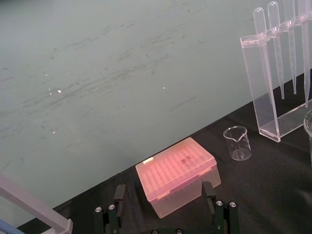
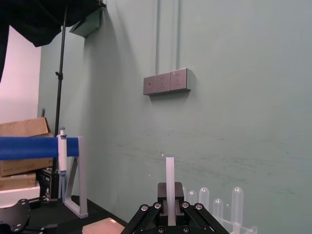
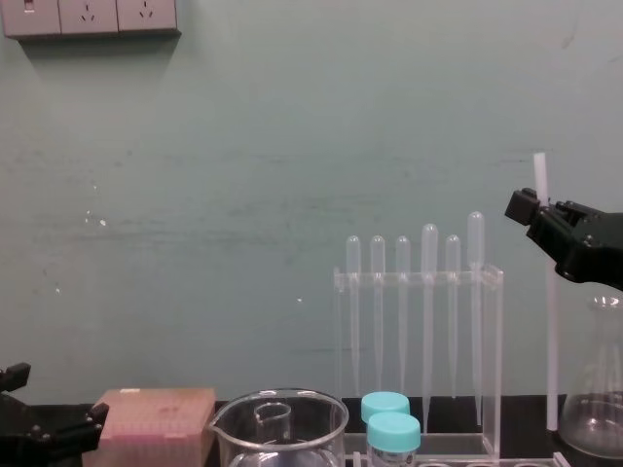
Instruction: Pick up the stirring rod with one hand, then place it down.
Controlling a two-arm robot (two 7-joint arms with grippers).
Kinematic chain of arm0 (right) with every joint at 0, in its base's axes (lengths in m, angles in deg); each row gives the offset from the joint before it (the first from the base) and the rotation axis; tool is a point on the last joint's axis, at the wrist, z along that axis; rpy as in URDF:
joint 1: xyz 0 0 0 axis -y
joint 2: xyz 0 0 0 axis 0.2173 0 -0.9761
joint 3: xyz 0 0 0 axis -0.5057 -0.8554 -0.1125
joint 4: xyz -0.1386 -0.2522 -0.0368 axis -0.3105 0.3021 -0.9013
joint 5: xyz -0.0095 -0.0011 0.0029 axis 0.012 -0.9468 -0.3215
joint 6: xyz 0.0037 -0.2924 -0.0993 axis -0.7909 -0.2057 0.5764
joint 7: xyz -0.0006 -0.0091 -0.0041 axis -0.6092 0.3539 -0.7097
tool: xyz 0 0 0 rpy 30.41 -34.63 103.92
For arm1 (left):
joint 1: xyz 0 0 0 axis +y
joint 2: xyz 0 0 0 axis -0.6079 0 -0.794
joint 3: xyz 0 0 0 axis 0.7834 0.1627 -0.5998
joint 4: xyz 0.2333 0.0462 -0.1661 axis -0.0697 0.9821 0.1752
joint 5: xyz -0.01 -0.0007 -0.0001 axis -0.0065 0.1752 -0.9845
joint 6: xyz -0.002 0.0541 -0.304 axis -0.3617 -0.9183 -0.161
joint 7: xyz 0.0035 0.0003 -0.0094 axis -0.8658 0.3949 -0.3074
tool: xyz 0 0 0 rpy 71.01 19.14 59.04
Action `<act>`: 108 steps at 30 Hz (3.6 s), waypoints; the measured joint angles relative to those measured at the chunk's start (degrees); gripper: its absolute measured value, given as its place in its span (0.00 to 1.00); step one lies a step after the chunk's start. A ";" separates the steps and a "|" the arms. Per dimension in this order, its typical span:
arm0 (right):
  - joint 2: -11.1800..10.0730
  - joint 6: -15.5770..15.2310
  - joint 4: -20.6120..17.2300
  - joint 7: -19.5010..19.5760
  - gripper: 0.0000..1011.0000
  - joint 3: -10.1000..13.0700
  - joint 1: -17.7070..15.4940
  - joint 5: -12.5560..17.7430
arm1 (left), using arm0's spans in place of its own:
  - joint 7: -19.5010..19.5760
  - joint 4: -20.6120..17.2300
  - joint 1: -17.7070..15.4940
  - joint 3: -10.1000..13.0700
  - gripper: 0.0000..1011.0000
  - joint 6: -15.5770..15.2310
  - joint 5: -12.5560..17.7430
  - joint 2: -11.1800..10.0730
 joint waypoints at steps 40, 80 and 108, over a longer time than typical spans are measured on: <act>-0.01 0.56 -0.28 -0.09 0.07 -0.19 0.21 0.05 | 0.00 0.00 0.00 0.00 0.99 0.00 0.00 0.00; -0.01 0.56 -0.27 -0.09 0.07 -0.19 0.21 0.05 | 0.00 0.00 0.00 0.00 0.99 0.00 0.00 0.00; -0.01 0.56 -0.27 -0.09 0.07 -0.19 0.21 0.05 | 0.00 0.00 0.00 0.00 0.99 0.00 0.00 0.00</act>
